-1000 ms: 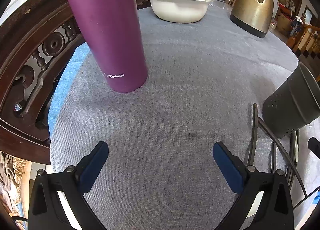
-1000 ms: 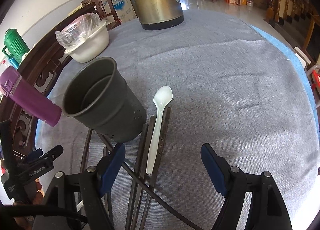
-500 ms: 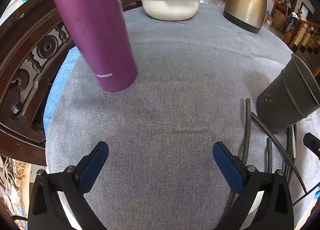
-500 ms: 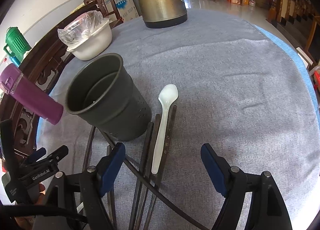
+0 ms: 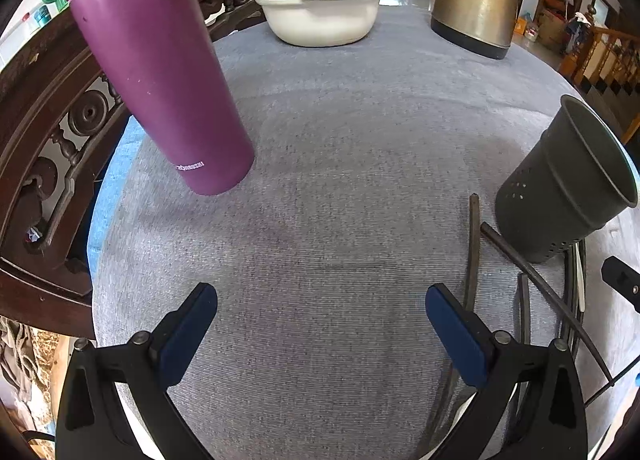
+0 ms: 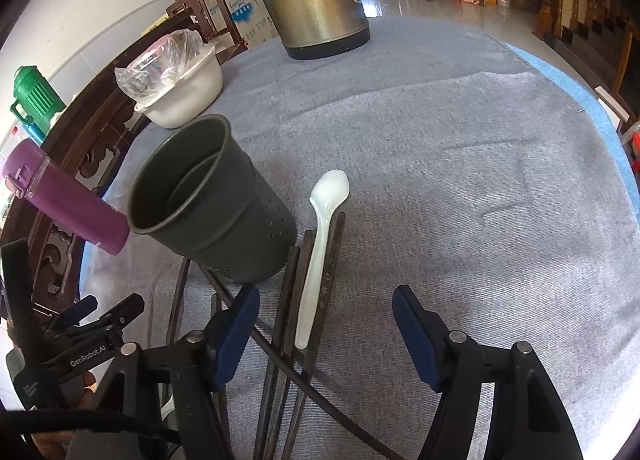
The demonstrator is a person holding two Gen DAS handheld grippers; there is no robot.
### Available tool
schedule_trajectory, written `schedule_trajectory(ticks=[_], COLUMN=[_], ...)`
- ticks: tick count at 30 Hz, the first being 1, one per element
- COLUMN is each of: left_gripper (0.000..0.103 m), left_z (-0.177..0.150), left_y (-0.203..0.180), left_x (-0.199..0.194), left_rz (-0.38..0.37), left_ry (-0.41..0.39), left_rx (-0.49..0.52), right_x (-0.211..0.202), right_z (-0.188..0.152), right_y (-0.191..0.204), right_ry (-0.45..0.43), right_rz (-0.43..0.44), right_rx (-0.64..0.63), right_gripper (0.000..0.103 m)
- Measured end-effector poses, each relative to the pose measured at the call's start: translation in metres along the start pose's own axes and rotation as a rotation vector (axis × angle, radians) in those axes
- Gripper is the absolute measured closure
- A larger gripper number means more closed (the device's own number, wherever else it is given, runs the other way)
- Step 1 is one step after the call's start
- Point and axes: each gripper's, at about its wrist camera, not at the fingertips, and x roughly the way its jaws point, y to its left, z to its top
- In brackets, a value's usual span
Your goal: Organize utensils
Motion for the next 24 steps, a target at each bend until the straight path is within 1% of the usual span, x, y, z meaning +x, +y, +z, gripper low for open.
schedule_trajectory(ticks=[3,5,7,9,13,14,16,17,18,19,22,24], left_gripper=[0.000,0.000,0.000,0.000,0.000,0.002,0.007,0.013,0.018,0.020,0.023,0.033], left_z=[0.002,0.004,0.007,0.013,0.023,0.025,0.030,0.031,0.034,0.038,0.048,0.048], left_y=[-0.007,-0.009,-0.006,-0.006,0.002,0.002,-0.001,-0.002,-0.003,-0.003,0.012,0.021], left_x=[-0.002,-0.002,0.000,0.001,0.008,0.009,0.011,0.010,0.011,0.011,0.010,0.006], left_rz=[-0.026,-0.040,-0.060,-0.079,-0.107,-0.115,-0.140,-0.158,-0.175,-0.191,-0.213,-0.231], left_ry=[0.000,0.006,0.015,0.021,0.024,0.024,0.029,0.034,0.040,0.042,0.048,0.051], left_rx=[0.003,0.006,0.005,-0.001,-0.016,-0.015,-0.004,0.009,0.027,0.040,0.016,-0.005], right_x=[0.002,0.004,0.006,0.009,0.016,0.016,0.018,0.020,0.022,0.025,0.035,0.039], right_z=[0.001,0.002,0.004,0.007,0.017,0.020,0.027,0.031,0.037,0.043,0.058,0.063], right_y=[-0.008,-0.012,-0.015,-0.016,-0.015,-0.015,-0.017,-0.020,-0.026,-0.031,-0.043,-0.048], right_ry=[0.009,0.016,0.019,0.019,0.019,0.012,-0.006,-0.009,-0.008,0.000,0.036,0.058], right_rz=[0.019,0.023,0.028,0.042,0.068,0.070,0.067,0.069,0.087,0.106,0.153,0.176], right_rx=[0.021,0.028,0.032,0.033,0.024,0.014,0.000,0.004,0.024,0.042,0.081,0.091], right_gripper=[0.038,0.045,0.049,0.051,0.059,0.059,0.059,0.060,0.060,0.061,0.063,0.063])
